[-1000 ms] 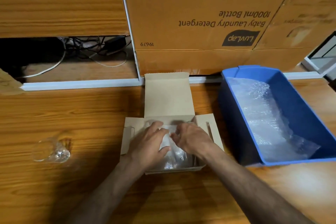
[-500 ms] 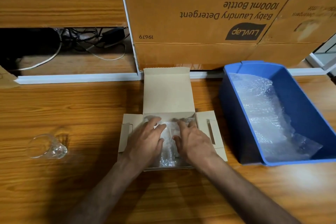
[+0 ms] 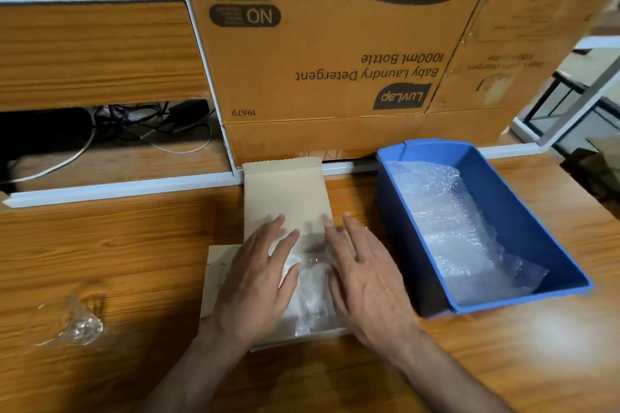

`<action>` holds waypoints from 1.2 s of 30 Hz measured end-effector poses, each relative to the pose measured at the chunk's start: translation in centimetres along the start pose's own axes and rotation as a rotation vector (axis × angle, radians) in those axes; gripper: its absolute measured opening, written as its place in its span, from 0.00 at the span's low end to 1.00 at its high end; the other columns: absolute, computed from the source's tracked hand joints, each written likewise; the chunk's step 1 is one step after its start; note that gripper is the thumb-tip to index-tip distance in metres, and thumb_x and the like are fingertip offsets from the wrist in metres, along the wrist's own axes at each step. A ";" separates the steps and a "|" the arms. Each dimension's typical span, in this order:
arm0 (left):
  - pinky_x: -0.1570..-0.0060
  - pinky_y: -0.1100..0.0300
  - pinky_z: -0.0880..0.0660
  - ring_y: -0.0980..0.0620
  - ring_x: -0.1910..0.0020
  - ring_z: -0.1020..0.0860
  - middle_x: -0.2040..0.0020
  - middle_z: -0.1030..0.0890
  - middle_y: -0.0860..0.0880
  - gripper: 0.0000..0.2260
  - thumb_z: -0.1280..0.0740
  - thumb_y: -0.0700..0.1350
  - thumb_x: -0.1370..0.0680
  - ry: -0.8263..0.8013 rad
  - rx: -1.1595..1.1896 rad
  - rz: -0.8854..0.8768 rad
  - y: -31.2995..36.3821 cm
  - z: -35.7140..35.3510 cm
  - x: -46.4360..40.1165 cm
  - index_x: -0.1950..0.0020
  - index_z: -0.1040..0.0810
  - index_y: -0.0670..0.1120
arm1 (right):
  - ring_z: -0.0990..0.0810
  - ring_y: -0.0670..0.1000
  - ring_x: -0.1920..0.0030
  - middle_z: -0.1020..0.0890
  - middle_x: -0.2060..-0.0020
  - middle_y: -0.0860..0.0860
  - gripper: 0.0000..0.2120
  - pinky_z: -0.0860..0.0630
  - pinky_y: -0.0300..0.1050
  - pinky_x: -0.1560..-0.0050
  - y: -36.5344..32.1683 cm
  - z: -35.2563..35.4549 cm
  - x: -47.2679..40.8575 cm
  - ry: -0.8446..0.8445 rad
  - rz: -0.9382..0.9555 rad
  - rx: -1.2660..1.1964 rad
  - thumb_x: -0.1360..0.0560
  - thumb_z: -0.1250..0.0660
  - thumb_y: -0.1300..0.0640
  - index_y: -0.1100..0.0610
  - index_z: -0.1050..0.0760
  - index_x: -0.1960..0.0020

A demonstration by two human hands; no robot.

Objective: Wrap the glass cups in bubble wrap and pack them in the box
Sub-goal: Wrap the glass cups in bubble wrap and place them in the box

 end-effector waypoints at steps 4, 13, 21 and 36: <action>0.27 0.51 0.31 0.46 0.23 0.32 0.21 0.34 0.45 0.24 0.35 0.55 0.19 0.035 0.000 -0.076 3.8 1.0 -3.0 0.24 0.28 0.50 | 0.34 0.61 0.22 0.37 0.20 0.62 0.29 0.36 0.58 0.23 2.9 2.5 0.4 0.111 -0.034 0.023 0.19 0.40 0.50 0.58 0.37 0.19; 0.27 0.47 0.31 0.42 0.24 0.32 0.21 0.34 0.42 0.24 0.39 0.53 0.18 0.121 0.054 -0.260 12.5 1.0 -8.6 0.23 0.30 0.47 | 0.29 0.66 0.26 0.30 0.25 0.66 0.30 0.31 0.61 0.27 12.3 6.6 2.4 0.247 -0.225 0.098 0.23 0.32 0.53 0.59 0.31 0.23; 0.22 0.45 0.38 0.42 0.20 0.39 0.17 0.42 0.41 0.26 0.47 0.57 0.16 0.047 -0.098 -0.336 17.9 -2.6 -11.3 0.20 0.35 0.48 | 0.44 0.59 0.18 0.47 0.17 0.57 0.37 0.38 0.53 0.23 20.8 4.3 2.9 -0.275 -0.316 0.096 0.18 0.36 0.43 0.49 0.51 0.16; 0.27 0.38 0.35 0.39 0.20 0.39 0.18 0.41 0.40 0.21 0.41 0.44 0.17 0.076 -0.052 -0.330 18.7 -5.4 -10.6 0.23 0.29 0.45 | 0.20 0.58 0.36 0.22 0.35 0.57 0.15 0.24 0.50 0.39 22.0 -0.9 -1.2 -0.481 0.019 0.377 0.17 0.39 0.57 0.57 0.28 0.31</action>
Point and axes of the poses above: each hand's wrist, its own x-axis away from the middle knuckle, its own z-axis out of the back of the hand, y = z × x, the point moved 7 cm from there along -x, towards the middle knuckle
